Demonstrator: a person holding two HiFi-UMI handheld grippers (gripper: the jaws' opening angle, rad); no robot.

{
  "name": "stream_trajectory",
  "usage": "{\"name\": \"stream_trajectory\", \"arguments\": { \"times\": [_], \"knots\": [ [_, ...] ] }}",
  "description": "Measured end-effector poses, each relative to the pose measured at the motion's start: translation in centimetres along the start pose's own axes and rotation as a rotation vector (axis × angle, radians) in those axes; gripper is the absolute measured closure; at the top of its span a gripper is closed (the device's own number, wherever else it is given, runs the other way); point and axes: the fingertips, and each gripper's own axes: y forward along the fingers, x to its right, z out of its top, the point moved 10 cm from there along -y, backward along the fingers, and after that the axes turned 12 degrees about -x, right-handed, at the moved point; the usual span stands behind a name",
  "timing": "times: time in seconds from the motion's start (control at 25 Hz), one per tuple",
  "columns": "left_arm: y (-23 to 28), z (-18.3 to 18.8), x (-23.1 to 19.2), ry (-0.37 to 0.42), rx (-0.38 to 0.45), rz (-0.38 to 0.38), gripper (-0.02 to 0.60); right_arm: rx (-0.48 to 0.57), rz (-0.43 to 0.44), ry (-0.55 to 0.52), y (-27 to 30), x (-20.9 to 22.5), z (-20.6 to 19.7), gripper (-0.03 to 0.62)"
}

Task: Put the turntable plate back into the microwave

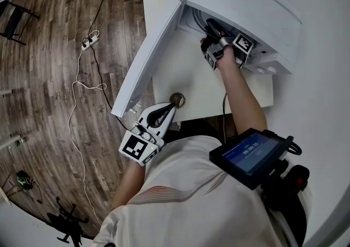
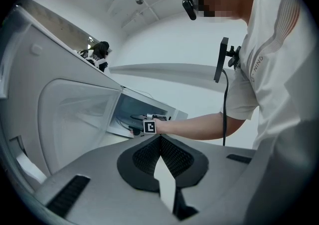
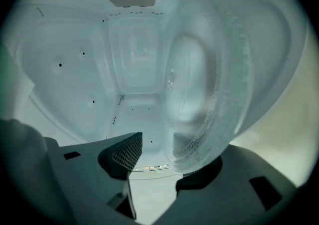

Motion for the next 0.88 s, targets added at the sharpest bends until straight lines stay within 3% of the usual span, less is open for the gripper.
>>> {"name": "stream_trajectory", "arguments": {
  "times": [0.2, 0.6, 0.88],
  "knots": [
    [0.4, 0.0, 0.1, 0.001, 0.001, -0.015, 0.572, -0.083, 0.026, 0.064, 0.3, 0.1, -0.4, 0.388],
    [0.3, -0.4, 0.1, -0.012, -0.012, -0.028, 0.572, -0.231, -0.012, 0.095, 0.8, 0.5, -1.7, 0.364],
    [0.2, -0.5, 0.2, -0.015, -0.014, -0.027, 0.572, -0.269, -0.029, 0.109, 0.7, 1.7, -1.8, 0.356]
  ]
}}
